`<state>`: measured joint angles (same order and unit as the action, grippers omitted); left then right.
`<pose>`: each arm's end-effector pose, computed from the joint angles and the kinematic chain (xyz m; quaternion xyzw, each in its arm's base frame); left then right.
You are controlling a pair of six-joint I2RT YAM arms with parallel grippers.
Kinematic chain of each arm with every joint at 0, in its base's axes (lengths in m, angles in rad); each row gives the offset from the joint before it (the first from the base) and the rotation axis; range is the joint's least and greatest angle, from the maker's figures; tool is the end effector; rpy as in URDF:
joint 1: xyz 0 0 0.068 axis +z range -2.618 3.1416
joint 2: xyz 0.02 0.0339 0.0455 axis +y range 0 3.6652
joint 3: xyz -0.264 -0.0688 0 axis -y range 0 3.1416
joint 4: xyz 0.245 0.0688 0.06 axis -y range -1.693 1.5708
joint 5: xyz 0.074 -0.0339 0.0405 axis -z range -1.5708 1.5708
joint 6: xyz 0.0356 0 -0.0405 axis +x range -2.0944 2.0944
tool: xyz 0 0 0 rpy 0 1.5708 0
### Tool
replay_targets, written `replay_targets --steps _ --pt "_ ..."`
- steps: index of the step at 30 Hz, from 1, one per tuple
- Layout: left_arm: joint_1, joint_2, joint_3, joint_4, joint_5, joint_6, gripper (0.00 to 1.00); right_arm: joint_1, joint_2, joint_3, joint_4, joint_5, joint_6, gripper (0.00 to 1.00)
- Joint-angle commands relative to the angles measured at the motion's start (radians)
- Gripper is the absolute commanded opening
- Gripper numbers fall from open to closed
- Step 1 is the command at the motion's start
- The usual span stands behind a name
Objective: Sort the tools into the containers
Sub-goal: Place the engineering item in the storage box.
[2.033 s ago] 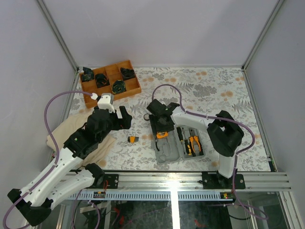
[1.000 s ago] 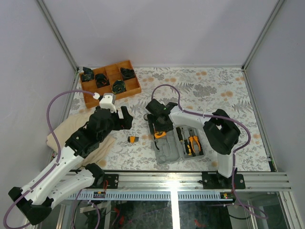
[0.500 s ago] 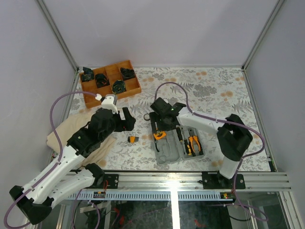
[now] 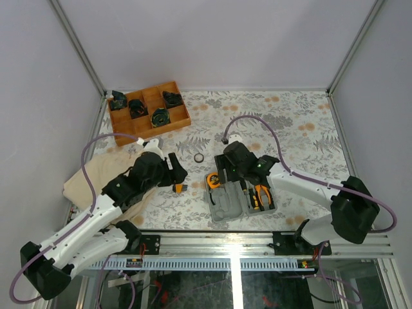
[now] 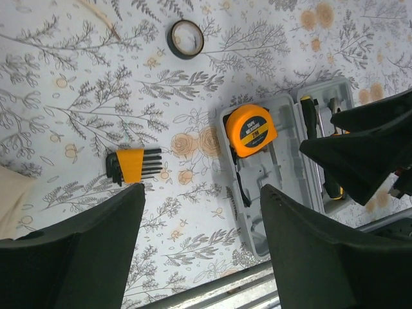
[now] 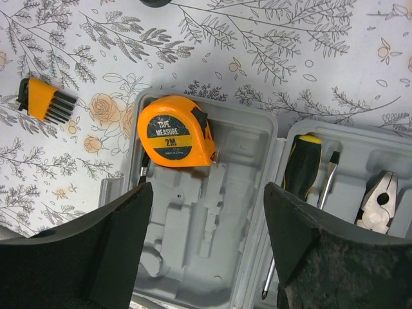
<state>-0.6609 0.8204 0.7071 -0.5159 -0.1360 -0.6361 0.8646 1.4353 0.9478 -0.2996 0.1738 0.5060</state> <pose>0.1439 -0.1058 0.2742 -0.0198 0.8895 -0.2251 0.3973 0.2032 0.2287 0.2361 -0.1316 0.9119 0.1787 0.3453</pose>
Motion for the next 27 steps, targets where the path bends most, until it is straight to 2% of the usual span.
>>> replay_targets --steps 1,6,9,19,27 --pt "-0.012 0.008 -0.043 0.098 0.022 -0.093 0.7 -0.016 -0.059 -0.025 0.085 0.015 -0.06 0.77" --pt "-0.034 0.018 -0.082 0.138 0.029 -0.143 0.69 -0.032 -0.102 -0.082 0.171 -0.131 -0.137 0.77" --pt "-0.065 0.032 -0.1 0.159 0.016 -0.166 0.68 -0.045 -0.107 -0.099 0.201 -0.185 -0.153 0.73" --pt "-0.185 0.137 -0.133 0.236 -0.057 -0.238 0.67 -0.109 -0.098 -0.134 0.285 -0.278 -0.159 0.66" --pt "-0.251 0.211 -0.176 0.336 -0.057 -0.284 0.66 -0.149 -0.069 -0.113 0.285 -0.283 -0.137 0.47"
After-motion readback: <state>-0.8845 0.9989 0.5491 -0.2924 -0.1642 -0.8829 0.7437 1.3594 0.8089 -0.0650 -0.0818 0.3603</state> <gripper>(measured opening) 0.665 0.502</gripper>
